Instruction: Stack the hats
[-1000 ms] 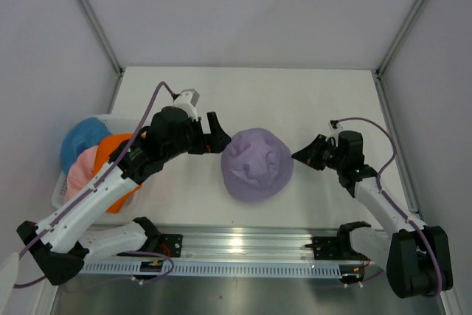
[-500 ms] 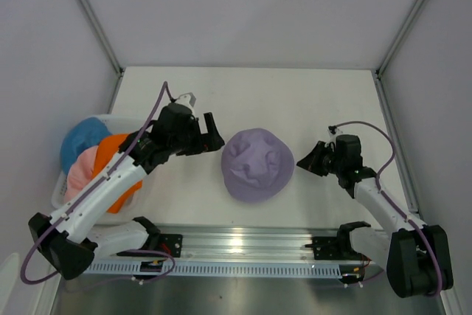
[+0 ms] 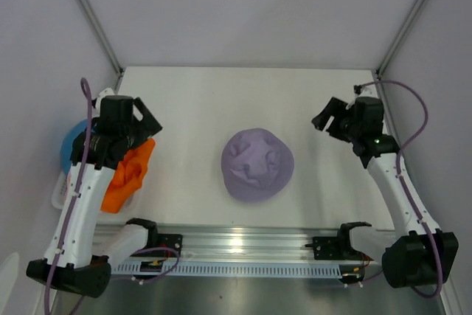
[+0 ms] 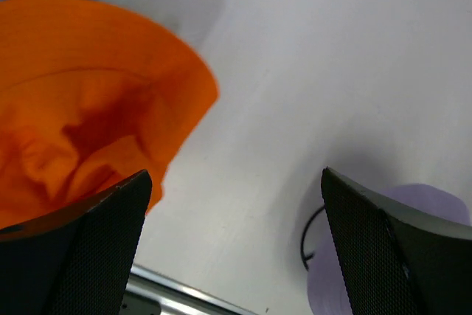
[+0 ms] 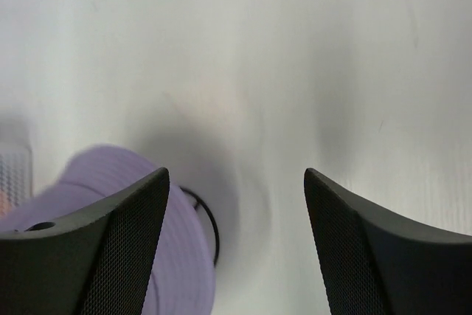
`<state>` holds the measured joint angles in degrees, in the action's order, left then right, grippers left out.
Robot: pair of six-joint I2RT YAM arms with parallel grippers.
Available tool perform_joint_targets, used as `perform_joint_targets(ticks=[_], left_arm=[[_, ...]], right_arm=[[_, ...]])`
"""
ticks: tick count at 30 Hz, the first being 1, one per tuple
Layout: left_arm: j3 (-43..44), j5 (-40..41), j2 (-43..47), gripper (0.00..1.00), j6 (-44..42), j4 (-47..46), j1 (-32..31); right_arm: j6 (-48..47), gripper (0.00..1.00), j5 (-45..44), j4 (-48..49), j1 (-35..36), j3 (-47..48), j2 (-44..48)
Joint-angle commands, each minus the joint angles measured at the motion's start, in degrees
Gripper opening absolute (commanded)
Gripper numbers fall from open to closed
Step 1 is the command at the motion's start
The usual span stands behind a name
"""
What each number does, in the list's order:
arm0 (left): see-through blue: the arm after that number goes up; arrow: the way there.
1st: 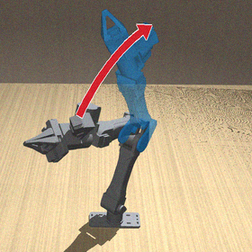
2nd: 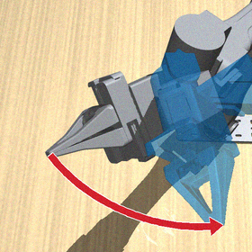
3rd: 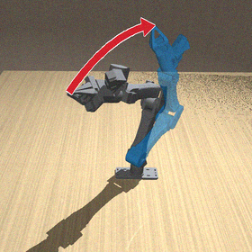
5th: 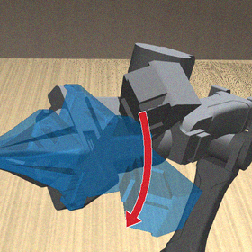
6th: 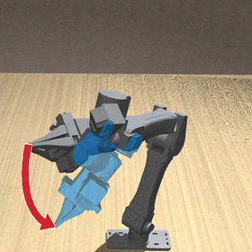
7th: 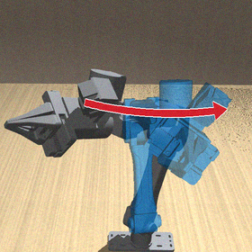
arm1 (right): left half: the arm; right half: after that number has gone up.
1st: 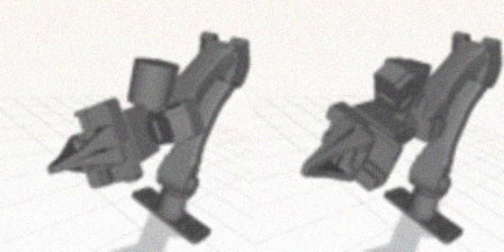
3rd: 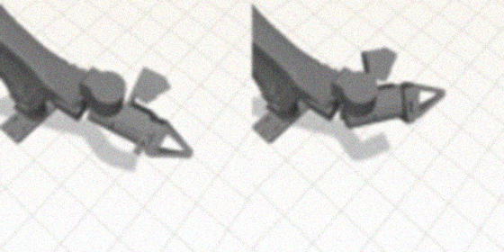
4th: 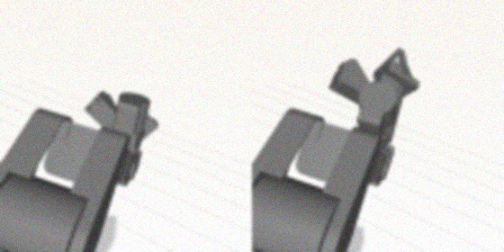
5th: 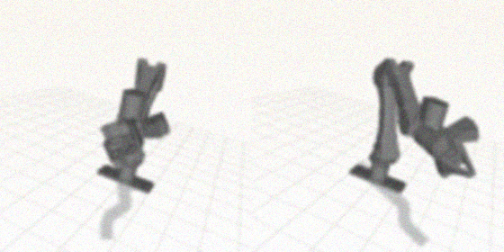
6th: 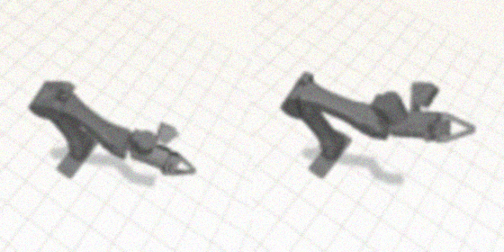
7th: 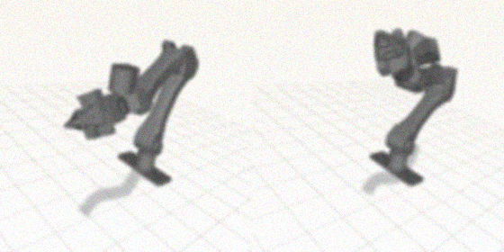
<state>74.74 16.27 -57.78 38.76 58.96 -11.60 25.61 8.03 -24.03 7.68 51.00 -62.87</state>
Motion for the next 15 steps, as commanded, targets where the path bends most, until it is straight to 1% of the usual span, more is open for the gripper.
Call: perform_joint_targets(ticks=[1, 3, 4, 5, 7, 8, 10, 11, 13, 15], left_arm=[[-3.8, 5.5, 1.8, 0.99, 5.8, 12.3, 4.6], [-6.6, 5.0, 4.7, 0.98, 7.7, 13.7, 5.3], [-10.1, 5.0, 5.6, 0.96, 10.0, 14.2, 5.6], [-11.3, 5.1, 6.3, 0.93, 11.1, 14.8, 5.6], [-14.9, 6.1, 7.8, 0.91, 14.0, 15.2, 5.8], [-15.7, 6.5, 8.0, 0.88, 14.3, 15.0, 5.9], [-17.7, 6.0, 8.6, 0.86, 14.5, 12.1, 6.0], [-19.6, 6.0, 8.6, 0.83, 14.5, 10.8, 6.0], [-20.4, 5.5, 8.2, 0.77, 13.9, 6.4, 6.1], [-20.4, 4.7, 7.5, 0.75, 11.5, 2.6, 6.1]], right_arm=[[-2.2, 0.77, 3.2, -3.9, -4.8, 7.9, 0.0], [-2.0, 0.77, 6.1, -3.2, -6.4, 9.0, -0.1], [-1.9, 0.77, 6.3, -2.8, -6.5, 8.9, 0.0], [-1.7, 0.77, 6.6, -2.4, -6.5, 8.8, 0.3], [-1.7, 0.77, 7.4, -1.4, -6.5, 7.9, 0.5], [-1.8, 0.77, 7.7, -1.2, -6.5, 7.6, 0.4], [-2.0, 0.77, 8.3, -1.2, -6.5, 7.4, 0.1], [-2.1, 0.77, 8.6, -1.2, -6.5, 7.4, -0.3], [-2.1, 0.77, 8.8, -1.3, -6.5, 7.4, -0.7], [-1.6, 0.76, 9.5, -1.2, -6.5, 7.4, -0.7]])
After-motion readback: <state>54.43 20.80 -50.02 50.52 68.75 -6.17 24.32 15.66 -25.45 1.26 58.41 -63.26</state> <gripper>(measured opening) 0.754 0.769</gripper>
